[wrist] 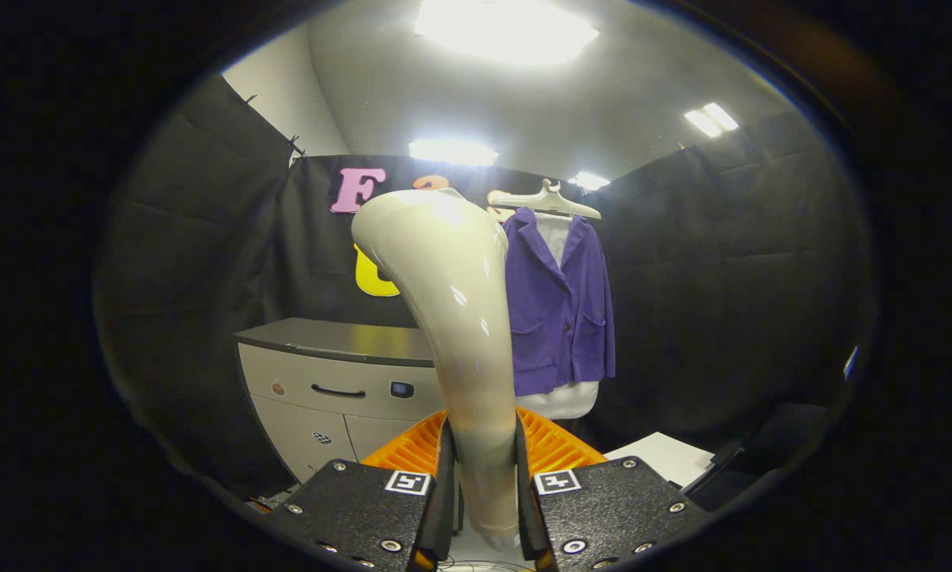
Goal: Iron the clothes twice with a garment steamer, once on the left side and once on the right side.
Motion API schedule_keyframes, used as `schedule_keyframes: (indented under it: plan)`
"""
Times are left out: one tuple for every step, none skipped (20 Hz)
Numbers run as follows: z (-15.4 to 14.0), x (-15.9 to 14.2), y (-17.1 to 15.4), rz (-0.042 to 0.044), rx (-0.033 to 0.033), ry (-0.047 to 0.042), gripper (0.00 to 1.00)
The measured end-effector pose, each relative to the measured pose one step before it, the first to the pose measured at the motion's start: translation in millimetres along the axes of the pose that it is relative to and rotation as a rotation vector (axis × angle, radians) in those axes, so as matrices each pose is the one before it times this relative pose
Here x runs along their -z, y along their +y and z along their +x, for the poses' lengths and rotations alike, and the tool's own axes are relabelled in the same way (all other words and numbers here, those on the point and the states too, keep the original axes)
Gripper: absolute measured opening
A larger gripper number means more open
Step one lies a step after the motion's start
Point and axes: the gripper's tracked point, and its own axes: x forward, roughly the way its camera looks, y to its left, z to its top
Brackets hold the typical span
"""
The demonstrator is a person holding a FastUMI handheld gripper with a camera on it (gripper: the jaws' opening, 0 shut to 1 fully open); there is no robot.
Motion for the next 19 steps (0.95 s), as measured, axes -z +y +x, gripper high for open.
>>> schedule_keyframes:
  plan:
    - [0.78, -0.03, -2.07, 0.00265, -0.00034, -0.00213, 0.33]
    - [-0.07, 0.79, -1.99, 0.00137, -0.00062, 0.00039, 0.33]
    - [2.66, 0.43, 0.12, 0.00215, -0.00046, 0.00167, 0.33]
    - [1.41, 0.13, -0.39, 0.00224, -0.00231, -0.00036, 0.33]
    - [1.12, 1.21, -1.4, 0.00276, -0.00275, 0.00183, 0.33]
    - [1.1, 0.22, -1.81, 0.0011, -0.00077, 0.00021, 0.33]
    - [0.22, 0.95, -2.1, -0.00179, 0.00018, -0.00043, 0.33]
    - [1.3, -0.47, -1.35, -0.00158, 0.00058, 0.00091, 0.33]
    - [0.76, 0.37, -1.49, 0.00006, -0.00025, -0.00046, 0.33]
    - [0.77, -0.13, -0.89, -0.00048, -0.00174, -0.00267, 0.33]
    - [0.88, 0.72, -0.85, 0.00138, 0.00005, -0.00029, 0.33]
    - [1.21, 0.8, -0.18, 0.00169, -0.00188, 0.00026, 0.33]
    - [-0.5, 2.16, 0.13, 0.00388, -0.00215, 0.00372, 0.33]
    - [1.37, 1.26, 0.13, 0.00122, -0.00239, 0.0029, 0.33]
    - [1.42, 1.01, -0.14, -0.00071, -0.00122, 0.00417, 0.33]
    - [2.07, 0.24, 0.07, -0.00264, -0.0018, 0.00096, 0.33]
    - [0.57, 1.67, -1.08, -0.00167, 0.00034, 0.00193, 0.33]
    - [1.57, 0.34, -0.14, -0.00044, -0.00032, 0.00105, 0.33]
    - [2.43, -0.25, 0.78, -0.00029, 0.00009, 0.0, 0.33]
